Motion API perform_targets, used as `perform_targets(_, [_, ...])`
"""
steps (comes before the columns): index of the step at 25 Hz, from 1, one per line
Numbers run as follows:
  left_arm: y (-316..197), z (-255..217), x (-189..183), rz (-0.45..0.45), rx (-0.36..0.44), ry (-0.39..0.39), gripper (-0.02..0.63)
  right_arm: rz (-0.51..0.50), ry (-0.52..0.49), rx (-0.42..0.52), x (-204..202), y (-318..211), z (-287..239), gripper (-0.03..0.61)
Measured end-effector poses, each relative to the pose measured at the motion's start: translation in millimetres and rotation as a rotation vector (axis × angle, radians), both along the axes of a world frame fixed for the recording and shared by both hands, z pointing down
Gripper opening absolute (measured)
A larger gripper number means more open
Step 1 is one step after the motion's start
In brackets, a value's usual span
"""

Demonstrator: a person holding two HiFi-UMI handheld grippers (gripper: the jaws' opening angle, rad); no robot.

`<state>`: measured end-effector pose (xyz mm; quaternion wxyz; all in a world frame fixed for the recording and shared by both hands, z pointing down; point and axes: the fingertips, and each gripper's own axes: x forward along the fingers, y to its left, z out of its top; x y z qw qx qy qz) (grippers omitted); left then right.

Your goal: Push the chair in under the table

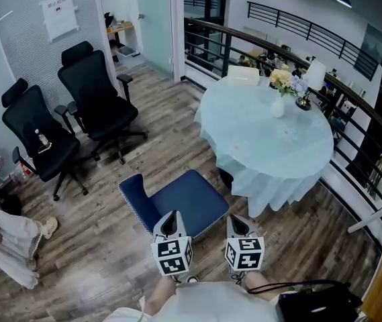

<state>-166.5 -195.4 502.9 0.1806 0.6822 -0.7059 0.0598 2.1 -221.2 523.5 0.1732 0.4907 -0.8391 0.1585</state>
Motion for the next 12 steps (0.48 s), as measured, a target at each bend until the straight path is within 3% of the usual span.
perform_targets(12, [-23, 36, 19, -0.033, -0.102, 0.03, 0.003, -0.06, 0.025, -0.057, 11, -34, 23, 0.017])
